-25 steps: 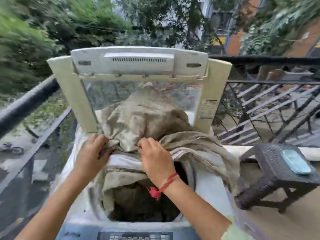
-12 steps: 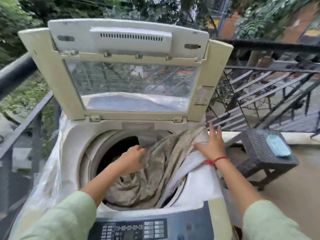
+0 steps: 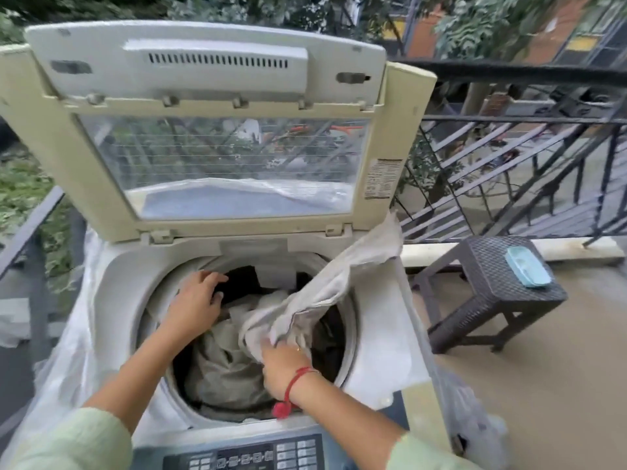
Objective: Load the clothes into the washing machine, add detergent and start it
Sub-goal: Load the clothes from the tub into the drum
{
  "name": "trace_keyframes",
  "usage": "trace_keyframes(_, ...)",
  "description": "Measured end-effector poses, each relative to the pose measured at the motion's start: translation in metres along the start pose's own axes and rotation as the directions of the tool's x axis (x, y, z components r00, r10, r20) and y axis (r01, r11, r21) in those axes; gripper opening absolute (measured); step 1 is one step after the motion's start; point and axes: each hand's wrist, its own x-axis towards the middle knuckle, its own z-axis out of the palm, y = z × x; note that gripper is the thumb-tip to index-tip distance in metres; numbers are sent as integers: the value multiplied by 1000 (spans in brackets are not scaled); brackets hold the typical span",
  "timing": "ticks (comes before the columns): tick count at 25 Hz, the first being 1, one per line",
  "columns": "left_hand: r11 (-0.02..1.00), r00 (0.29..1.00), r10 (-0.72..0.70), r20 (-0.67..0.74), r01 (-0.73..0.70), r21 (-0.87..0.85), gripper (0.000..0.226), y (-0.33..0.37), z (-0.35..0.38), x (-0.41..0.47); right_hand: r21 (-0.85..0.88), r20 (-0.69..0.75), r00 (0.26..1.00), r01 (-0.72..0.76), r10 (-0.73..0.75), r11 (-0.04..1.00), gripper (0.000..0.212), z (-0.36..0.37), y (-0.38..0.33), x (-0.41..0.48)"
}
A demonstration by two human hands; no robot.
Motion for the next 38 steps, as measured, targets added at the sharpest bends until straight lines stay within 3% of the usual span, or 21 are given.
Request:
trace_keyframes(1, 1000, 1000, -1, -1, 1, 15, 36, -8, -4, -3, 18, 410, 908, 86, -86, 996, 34, 9, -8, 5)
trace_keyframes(2, 999, 1000, 4, 9, -4, 37, 37, -14, -6, -7, 53, 585, 795, 158, -159, 986, 29, 15, -10, 10)
trace_keyframes(3, 998, 1000, 12, 25, -14, 61, 38, -19, -5, -10, 110, 599, 773, 176, -207, 978, 32, 15, -7, 16)
trace_keyframes(4, 996, 998, 17, 57, -22, 90, 39, -25, -3, -15, 180, 533, 823, 118, -198, 977, 37, 12, -5, 24)
trace_keyframes(7, 983, 962, -5, 274, -45, 178, 44, -37, 13, -24, 361, 137, 989, 0, -53, 932, 39, -22, 21, 54)
trace_keyframes(9, 979, 911, -81, 404, -3, 202, 54, -33, 27, -17, 265, -96, 992, -56, 84, 963, 42, -37, 47, 70)
trace_keyframes(10, 974, 889, -126, 441, 27, 224, 66, -27, 37, -11, 176, -124, 983, -110, 133, 978, 50, -37, 58, 77)
trace_keyframes(11, 966, 868, -163, 469, 44, 255, 80, -19, 48, -5, 85, -81, 983, -159, 165, 984, 64, -32, 66, 82)
trace_keyframes(14, 930, 818, -209, 536, -4, 368, 116, -8, 96, 9, -53, 242, 948, -199, 206, 979, 111, 16, 75, 105)
trace_keyframes(18, 908, 769, -274, 578, 9, 420, 129, -38, 162, 13, -44, 390, 877, -287, 281, 957, 134, 82, 83, 153)
trace_keyframes(20, 915, 739, -320, 593, 78, 397, 126, -56, 187, 6, -36, 470, 832, -317, 296, 948, 133, 115, 83, 170)
trace_keyframes(22, 915, 692, -355, 628, 121, 384, 131, -74, 207, -1, -58, 477, 834, -288, 280, 956, 127, 147, 82, 176)
trace_keyframes(26, 893, 613, -403, 680, 99, 439, 134, -85, 255, -8, 144, 448, 811, -481, 376, 865, 92, 217, 93, 187)
trace_keyframes(31, 915, 577, -371, 728, 96, 391, 131, -106, 276, 34, -62, 562, 694, -507, 450, 860, 126, 219, 112, 232)
trace_keyframes(35, 933, 580, -325, 747, 71, 352, 135, -117, 254, 65, 63, 546, 702, -578, 456, 814, 130, 197, 129, 249)
trace_keyframes(37, 930, 540, -345, 767, 86, 358, 132, -103, 244, 55, 33, 570, 751, -426, 333, 904, 120, 175, 135, 241)
trace_keyframes(38, 927, 511, -359, 781, 98, 362, 128, -94, 237, 49, -38, 613, 752, -280, 244, 959, 102, 157, 137, 238)
